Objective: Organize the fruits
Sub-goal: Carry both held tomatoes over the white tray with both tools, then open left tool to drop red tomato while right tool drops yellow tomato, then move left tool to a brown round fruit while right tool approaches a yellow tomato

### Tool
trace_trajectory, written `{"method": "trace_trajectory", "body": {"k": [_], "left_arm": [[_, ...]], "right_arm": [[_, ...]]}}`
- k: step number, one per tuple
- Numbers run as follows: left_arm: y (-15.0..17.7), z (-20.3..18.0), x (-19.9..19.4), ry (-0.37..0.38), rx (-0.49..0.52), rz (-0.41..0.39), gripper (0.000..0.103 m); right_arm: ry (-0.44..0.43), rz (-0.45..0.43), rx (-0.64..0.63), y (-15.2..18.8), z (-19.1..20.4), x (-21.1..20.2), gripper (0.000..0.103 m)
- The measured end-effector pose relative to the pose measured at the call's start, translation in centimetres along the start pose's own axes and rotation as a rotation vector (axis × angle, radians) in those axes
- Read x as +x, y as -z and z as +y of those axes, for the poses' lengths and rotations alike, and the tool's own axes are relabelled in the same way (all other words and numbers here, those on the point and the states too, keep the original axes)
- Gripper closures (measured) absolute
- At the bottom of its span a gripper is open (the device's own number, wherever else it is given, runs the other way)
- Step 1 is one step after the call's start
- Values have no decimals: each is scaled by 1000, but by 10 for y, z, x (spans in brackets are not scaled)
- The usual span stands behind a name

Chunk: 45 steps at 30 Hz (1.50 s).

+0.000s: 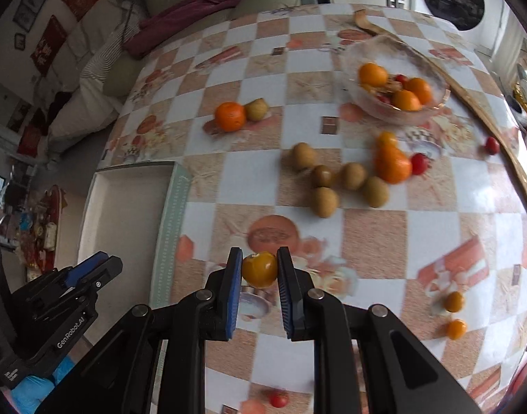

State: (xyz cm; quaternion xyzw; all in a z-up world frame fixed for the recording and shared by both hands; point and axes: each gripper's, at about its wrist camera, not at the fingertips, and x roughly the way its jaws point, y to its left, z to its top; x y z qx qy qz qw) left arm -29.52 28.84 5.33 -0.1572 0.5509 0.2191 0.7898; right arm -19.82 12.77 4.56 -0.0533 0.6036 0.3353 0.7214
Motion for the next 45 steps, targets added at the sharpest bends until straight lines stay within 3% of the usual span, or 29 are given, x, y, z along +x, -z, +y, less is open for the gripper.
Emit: {"method": "trace_trajectory", "body": {"k": [9,20,21,23,24,25,27,28,29,30,36,45], "left_arm": [[-12,65,45,-68,-47,50,80],[-12,70,63,-75,-6,63,78],[-12,70,62,-81,-1,62,74],[-12,71,59,-108,-5,54,17],[-11,72,54,-116,-8,25,15],[-11,72,51,-118,0,9,15],[-10,72,51,-125,17,14,15],[-9,72,52,-121,22,20,15],[-8,72,51,-116,23,26,15],[-8,72,51,-125,23,27,15],[-5,63,38,-119,42,14,15],[-6,7,12,-52,124,-14,15]], "right_arm": [[-83,52,-83,-27,90,55,81],[-18,159,-157,-35,130,114,80],[-10,163,-161,-35,130,117,80],[0,174,-165,-35,131,122,80],[7,182,-166,-34,132,124,79],[9,187,-165,-34,131,127,76],[-9,177,-165,-35,133,127,59],[-17,172,-168,-35,134,127,40],[-26,165,-171,-35,136,126,27],[-45,158,-166,-36,138,124,24],[-78,81,-91,-42,126,95,22],[-2,7,40,-28,61,38,22]]}}
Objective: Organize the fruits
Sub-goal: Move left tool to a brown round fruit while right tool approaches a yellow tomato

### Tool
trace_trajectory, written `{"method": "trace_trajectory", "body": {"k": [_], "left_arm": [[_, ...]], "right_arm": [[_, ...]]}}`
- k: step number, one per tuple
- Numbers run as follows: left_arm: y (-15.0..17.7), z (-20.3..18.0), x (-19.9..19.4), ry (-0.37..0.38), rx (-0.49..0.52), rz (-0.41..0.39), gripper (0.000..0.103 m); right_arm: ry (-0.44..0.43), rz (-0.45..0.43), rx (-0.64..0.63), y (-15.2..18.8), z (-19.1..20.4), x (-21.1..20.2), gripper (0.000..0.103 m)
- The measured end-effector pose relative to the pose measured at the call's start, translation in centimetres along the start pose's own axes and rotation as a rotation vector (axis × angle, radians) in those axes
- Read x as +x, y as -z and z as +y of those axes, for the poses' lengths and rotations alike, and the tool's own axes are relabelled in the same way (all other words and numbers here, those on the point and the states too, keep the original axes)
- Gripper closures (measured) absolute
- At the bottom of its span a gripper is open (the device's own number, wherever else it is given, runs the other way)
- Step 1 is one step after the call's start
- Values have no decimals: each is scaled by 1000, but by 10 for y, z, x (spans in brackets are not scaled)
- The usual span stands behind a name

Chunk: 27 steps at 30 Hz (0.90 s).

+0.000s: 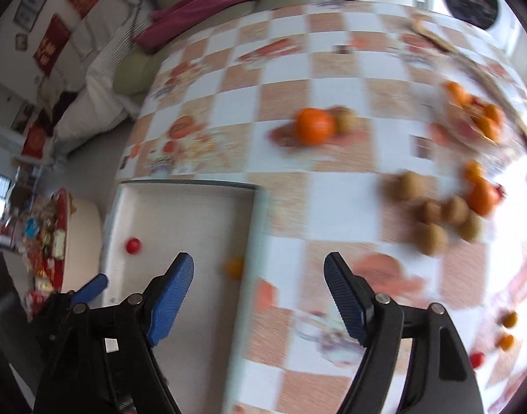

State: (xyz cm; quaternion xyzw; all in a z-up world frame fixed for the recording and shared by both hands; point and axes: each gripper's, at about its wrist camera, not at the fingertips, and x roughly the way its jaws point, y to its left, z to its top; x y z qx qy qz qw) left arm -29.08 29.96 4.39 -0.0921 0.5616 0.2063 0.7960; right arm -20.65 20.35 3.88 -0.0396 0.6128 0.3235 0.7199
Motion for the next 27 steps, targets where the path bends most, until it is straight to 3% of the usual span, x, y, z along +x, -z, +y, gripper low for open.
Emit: {"method": "trace_trajectory", "body": {"k": [14,20,27], "left_arm": [[-21,-127,-11,132,144,-4,15],[-41,-170,10,129,158,-7,15],[-57,-202,36,109,160,3,15]], "right_arm": [[224,-34,247,72,-163,-75,22],[263,-27,346,96,-220,-85,22],[267,-21,352,108,-248,-81,22]]}}
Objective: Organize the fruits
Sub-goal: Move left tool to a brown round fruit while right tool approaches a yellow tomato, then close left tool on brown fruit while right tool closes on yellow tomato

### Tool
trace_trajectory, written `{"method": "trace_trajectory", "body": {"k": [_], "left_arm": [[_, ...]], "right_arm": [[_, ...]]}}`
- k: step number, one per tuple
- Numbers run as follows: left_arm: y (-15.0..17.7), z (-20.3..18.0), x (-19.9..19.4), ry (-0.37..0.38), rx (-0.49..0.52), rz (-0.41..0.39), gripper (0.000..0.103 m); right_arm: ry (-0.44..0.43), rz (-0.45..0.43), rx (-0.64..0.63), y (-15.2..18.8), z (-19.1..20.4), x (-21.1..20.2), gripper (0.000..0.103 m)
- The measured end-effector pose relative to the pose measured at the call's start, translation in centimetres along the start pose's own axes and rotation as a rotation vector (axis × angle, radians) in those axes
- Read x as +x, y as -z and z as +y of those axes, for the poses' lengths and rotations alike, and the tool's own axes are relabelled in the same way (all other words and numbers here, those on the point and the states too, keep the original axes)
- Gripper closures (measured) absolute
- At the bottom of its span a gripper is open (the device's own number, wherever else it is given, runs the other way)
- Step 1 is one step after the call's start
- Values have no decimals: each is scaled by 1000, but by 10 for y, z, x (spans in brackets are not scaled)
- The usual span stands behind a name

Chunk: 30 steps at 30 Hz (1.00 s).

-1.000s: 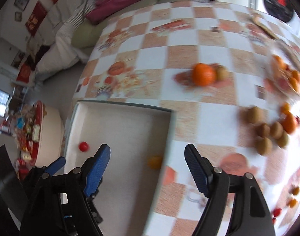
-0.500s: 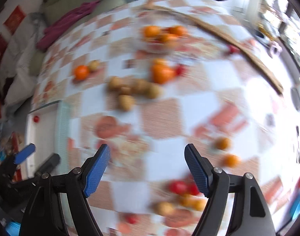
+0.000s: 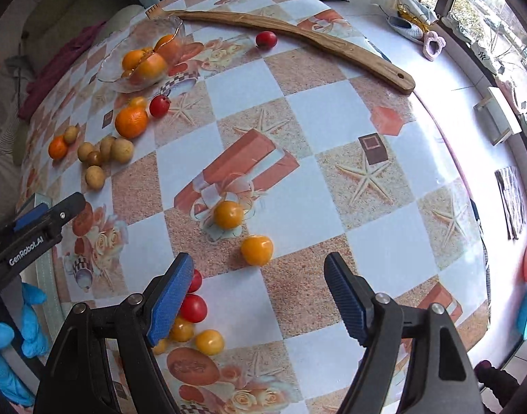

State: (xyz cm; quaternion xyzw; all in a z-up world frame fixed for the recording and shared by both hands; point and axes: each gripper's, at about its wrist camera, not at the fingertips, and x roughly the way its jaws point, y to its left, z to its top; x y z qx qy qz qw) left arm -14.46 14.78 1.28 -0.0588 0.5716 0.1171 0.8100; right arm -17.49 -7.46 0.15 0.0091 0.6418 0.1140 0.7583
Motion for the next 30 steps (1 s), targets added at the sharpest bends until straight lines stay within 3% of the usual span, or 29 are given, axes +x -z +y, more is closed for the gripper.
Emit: {"method": "trace_trajectory", "body": {"k": [8,10,12,13,18,21,23,24,25,26,30], "left_arm": [[-11,-14,20,-15,-20,9,15],[-13,-17,23,-20,-21,12,16],[-14,-19,25,-21,-28,16,22],[-15,-19,27,-22,-29,23,31],[-17,-21,28,-16,-45,20,36],[-16,-24,26,-1,-41,16,51],[-16,-28,24,8,-32,13,67],[-16,-30,24,11,-30,12,71],[-16,-31,23,16,-26,10,77],[-16,-31,22,16,-25,9,77],[-11,-28,15,46,-21,4,77]], "right_arm": [[-11,8,-36,-1,0,13,23],[-8,9,-48,0,1,15,27],[1,11,-62,0,1,17,34],[12,12,-69,0,2,18,37],[45,1,-120,2,8,19,41],[73,-6,-160,5,13,19,47],[93,-12,-177,6,15,18,61],[103,-15,-182,7,15,18,65],[104,-17,-184,6,15,17,75],[103,-18,-183,6,14,17,81],[23,-15,-135,2,4,11,81]]}}
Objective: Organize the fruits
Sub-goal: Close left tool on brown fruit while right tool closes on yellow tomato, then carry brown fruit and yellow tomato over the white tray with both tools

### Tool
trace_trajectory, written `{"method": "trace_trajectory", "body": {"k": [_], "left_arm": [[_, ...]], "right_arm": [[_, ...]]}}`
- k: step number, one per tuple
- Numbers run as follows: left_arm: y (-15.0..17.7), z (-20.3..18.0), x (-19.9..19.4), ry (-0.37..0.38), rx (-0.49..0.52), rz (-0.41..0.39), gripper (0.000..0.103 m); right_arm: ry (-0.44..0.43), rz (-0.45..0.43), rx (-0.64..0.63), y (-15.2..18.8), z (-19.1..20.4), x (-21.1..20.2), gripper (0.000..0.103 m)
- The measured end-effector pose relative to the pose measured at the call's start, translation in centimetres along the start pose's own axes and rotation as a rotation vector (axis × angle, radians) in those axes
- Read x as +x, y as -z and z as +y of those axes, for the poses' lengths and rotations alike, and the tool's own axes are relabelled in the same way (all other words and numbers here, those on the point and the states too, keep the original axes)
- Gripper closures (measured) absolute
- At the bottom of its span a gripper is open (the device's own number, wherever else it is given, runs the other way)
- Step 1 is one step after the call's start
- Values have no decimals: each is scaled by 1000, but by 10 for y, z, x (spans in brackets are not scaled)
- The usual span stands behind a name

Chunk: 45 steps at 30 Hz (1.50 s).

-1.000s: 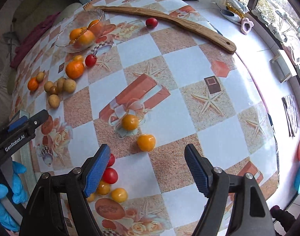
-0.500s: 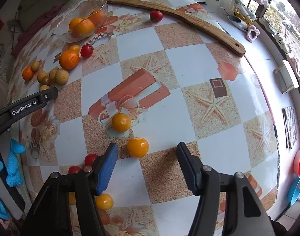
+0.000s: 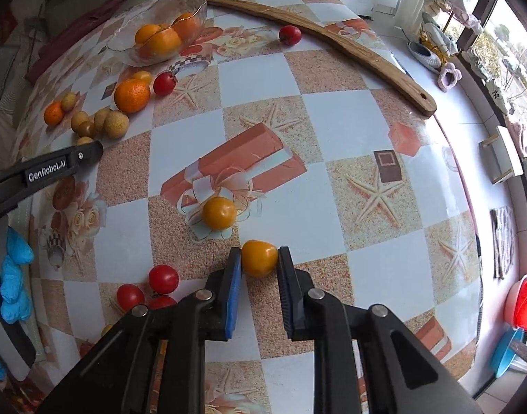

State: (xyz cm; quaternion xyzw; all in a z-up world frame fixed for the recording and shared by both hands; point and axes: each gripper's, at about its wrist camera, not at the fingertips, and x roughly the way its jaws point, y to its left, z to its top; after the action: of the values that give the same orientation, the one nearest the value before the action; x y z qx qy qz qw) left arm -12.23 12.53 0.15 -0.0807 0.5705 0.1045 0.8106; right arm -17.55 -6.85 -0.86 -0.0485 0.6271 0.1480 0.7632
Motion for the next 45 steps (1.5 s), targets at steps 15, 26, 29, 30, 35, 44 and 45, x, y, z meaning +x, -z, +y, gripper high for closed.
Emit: {"method": "trace_trajectory", "body": {"k": [15,26,29,30,35,44,45], "left_arm": [[26,36,-50,24,-7,-37,77],[47,103,-78,-15,-105,-59,77],[54,127,-84,-35,-140,-68,77],[56,136,-86,-43,-153,-69,77],[71,185,-91,-94,-223,-72,77],[96,256,-80,-163,-323,-48,77],[98,260,-78,-166,-329,-48,77]], "right_arm": [[-111,-18,58,-10,4,-23,81],[-143,-31,-48,-22,68,-31,81],[-157,-33,-89,-26,94,-32,81],[-164,-33,-104,-27,103,-32,81],[-206,-26,-176,-31,155,-29,81],[-276,-4,-295,-37,247,-19,81],[-281,1,-309,-37,257,-17,81]]}}
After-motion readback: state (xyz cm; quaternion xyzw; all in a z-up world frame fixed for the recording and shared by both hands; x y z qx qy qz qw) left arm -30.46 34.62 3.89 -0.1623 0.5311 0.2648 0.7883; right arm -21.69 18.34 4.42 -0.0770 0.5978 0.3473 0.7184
